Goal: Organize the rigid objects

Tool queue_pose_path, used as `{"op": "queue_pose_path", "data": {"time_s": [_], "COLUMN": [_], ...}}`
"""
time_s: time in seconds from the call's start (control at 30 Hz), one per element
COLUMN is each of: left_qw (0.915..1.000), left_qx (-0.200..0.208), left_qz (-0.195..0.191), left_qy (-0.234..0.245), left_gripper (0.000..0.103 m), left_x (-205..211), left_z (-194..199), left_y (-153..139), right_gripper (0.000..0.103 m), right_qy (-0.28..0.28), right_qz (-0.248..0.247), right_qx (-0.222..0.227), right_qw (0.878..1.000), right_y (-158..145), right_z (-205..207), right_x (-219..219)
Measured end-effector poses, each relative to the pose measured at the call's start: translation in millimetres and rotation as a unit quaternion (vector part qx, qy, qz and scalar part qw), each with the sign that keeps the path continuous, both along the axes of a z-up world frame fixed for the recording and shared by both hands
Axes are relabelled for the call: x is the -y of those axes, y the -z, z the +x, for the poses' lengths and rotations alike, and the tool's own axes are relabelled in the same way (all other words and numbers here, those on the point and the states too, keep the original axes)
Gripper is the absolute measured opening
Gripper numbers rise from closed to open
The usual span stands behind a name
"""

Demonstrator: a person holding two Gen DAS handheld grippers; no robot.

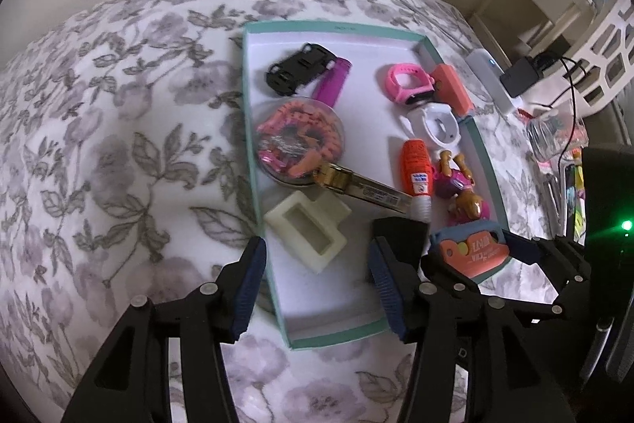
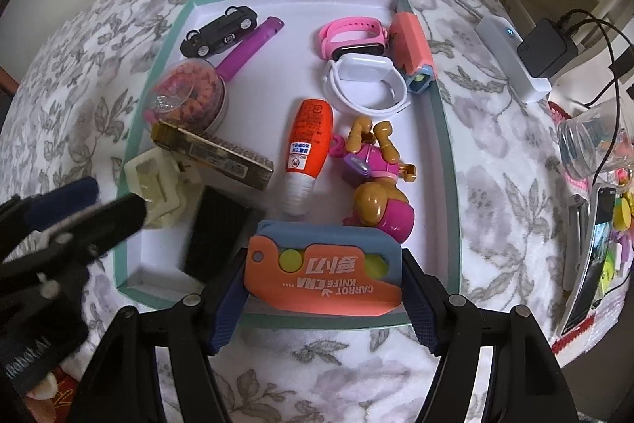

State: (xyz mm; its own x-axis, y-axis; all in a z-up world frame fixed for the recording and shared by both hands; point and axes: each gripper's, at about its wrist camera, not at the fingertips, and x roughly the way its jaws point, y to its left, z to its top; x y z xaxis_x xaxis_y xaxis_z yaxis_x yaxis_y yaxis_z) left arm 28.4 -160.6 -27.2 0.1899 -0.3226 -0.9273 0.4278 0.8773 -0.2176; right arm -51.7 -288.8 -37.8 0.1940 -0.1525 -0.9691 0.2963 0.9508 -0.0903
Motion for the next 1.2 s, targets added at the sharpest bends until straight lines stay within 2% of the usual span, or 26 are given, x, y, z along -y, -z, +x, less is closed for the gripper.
{"op": "queue_pose_path", "data": {"time_s": [0.1,0.2,0.23,0.3,0.4,0.57,0.73,0.8,0.97,1.03,1.07,1.2], "left_qw": [0.9999,0.9996,0.9995,0.9993,0.9991,0.9986,0.9969,0.9960,0.9929,0.9917,0.9913,0.9906], "left_qx": [0.010,0.016,0.016,0.019,0.022,0.021,0.032,0.037,0.040,0.039,0.040,0.046], "left_qz": [0.008,0.016,0.019,0.025,0.027,0.026,0.043,0.052,0.078,0.085,0.085,0.083], "left_qy": [-0.010,-0.017,-0.018,-0.020,-0.025,-0.042,-0.057,-0.063,-0.080,-0.089,-0.091,-0.099], "left_gripper": [0.063,0.066,0.075,0.082,0.082,0.083,0.084,0.084,0.085,0.095,0.096,0.096], "left_x": [-5.5,-8.4,-8.6,-9.2,-11.4,-18.6,-25.7,-28.6,-37.2,-41.5,-42.8,-46.8], "left_z": [-0.7,-1.0,-0.8,-0.7,-0.1,4.7,9.3,11.6,18.8,21.0,21.3,21.2], "left_y": [-1.3,-0.9,0.0,0.9,0.8,1.2,3.6,5.5,15.2,18.4,18.7,14.8], "right_gripper": [0.074,0.075,0.075,0.080,0.088,0.088,0.089,0.103,0.103,0.103,0.103,0.103], "right_qy": [0.000,-0.002,-0.002,0.001,0.003,0.008,0.008,0.011,0.014,0.015,0.014,0.010], "right_qz": [0.001,-0.002,-0.003,0.000,0.001,0.003,0.002,0.001,0.004,0.003,0.002,-0.007], "right_qx": [0.001,0.002,0.004,0.007,0.023,0.035,0.044,0.050,0.064,0.070,0.073,0.087], "right_qw": [1.000,1.000,1.000,1.000,1.000,0.999,0.999,0.999,0.998,0.997,0.997,0.996], "right_y": [1.8,1.8,1.7,1.5,-1.6,-2.3,-1.0,-0.3,-1.1,-2.6,-3.7,-12.9], "right_z": [-0.4,-0.7,-0.9,-1.0,-1.0,1.1,1.0,0.4,-0.8,-0.9,-1.2,-2.0], "right_x": [-0.3,-1.4,-1.5,-0.9,2.3,4.8,4.7,5.0,7.5,7.5,6.9,1.9]}}
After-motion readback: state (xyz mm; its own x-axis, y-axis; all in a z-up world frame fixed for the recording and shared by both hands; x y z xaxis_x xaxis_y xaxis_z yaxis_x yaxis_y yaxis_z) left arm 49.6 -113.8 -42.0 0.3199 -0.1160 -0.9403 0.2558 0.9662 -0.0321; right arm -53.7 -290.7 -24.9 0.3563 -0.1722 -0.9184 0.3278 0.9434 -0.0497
